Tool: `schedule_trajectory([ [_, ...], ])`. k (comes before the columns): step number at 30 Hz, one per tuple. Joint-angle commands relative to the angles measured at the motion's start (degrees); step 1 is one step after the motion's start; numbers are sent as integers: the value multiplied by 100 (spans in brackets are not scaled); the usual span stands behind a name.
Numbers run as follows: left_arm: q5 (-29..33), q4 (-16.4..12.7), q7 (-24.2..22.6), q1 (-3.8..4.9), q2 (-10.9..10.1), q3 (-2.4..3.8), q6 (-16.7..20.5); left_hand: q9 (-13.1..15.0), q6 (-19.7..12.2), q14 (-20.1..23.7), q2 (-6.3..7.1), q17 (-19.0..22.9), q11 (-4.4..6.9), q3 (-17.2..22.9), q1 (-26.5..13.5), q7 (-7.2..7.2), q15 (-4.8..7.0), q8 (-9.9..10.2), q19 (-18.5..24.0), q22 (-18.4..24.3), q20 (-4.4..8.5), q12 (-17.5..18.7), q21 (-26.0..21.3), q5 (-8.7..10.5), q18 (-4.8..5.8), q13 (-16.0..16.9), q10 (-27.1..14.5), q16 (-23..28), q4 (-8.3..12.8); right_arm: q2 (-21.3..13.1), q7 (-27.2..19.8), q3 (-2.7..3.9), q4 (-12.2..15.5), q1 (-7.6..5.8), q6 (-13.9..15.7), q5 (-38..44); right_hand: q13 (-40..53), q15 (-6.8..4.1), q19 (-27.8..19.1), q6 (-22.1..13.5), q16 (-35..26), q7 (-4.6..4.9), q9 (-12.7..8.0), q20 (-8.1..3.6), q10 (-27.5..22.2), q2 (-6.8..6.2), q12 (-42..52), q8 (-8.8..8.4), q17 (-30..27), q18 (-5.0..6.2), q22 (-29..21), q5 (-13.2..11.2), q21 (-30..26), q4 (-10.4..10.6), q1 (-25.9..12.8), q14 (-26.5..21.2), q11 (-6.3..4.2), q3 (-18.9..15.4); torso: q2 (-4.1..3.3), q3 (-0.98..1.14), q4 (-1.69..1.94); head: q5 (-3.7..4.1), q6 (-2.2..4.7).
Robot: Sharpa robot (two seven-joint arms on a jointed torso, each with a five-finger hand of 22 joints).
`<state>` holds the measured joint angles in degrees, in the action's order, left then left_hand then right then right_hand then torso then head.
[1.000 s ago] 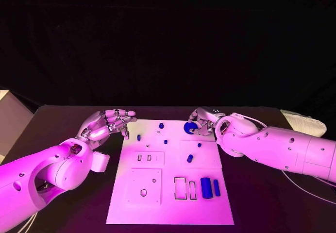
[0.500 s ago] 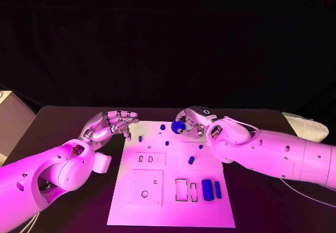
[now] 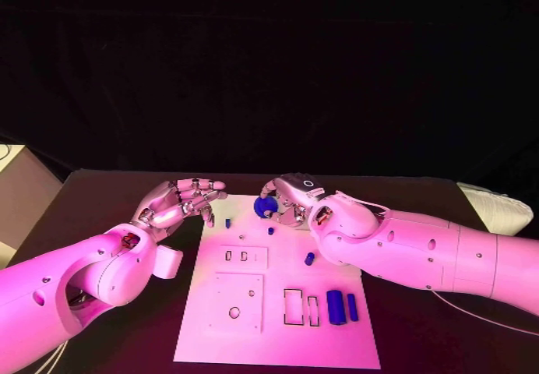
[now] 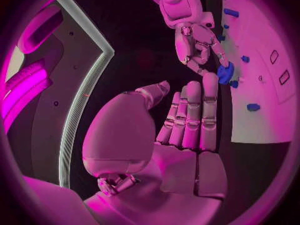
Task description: Assemble the parts on the task board
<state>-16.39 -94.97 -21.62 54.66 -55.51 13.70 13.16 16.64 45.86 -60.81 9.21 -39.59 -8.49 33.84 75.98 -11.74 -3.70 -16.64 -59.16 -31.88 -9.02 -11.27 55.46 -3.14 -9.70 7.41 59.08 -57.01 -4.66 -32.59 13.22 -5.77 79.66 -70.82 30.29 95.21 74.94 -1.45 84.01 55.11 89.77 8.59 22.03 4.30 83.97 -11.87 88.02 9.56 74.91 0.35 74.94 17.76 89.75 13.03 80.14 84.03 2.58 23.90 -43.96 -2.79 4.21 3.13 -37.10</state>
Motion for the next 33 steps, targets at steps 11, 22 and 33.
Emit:
schedule_trajectory([
  [11,14,-33,-22,0,17,4,-118,10,-46,24,4,5,-1,24,-13,-89,-22,-29,46,-5,4,-16,20,-4,-88,5,-50,-27,6,317,101,-24,-290,80,-4,254,1349,-49,599,241,23,-193,224,-32,428,-58,32,569,1509,-35,1506,-41,25,-4,-19,597,-46,46,-9,11,-2,-40,-29],
  [22,14,-40,-17,0,15,4,-121,16,-49,28,6,8,-2,26,-13,-89,-24,-37,57,-11,1,-35,34,-3,-89,12,-57,-32,8,432,117,-50,-402,168,-113,270,1349,-46,599,232,23,-189,223,-31,429,-72,33,573,1509,-35,1506,-57,25,-13,-36,597,-42,60,2,9,-12,-65,-72],
  [33,14,-38,-8,0,2,4,-125,18,-51,30,6,10,-3,25,-17,-89,-25,-39,61,-13,0,-42,40,-3,-89,14,-61,-34,6,438,161,-66,-418,193,-166,323,1349,-46,599,232,23,-189,223,-31,429,-72,33,573,1509,-35,1506,-57,25,-13,-36,597,-42,60,2,9,-16,-80,-91],
])
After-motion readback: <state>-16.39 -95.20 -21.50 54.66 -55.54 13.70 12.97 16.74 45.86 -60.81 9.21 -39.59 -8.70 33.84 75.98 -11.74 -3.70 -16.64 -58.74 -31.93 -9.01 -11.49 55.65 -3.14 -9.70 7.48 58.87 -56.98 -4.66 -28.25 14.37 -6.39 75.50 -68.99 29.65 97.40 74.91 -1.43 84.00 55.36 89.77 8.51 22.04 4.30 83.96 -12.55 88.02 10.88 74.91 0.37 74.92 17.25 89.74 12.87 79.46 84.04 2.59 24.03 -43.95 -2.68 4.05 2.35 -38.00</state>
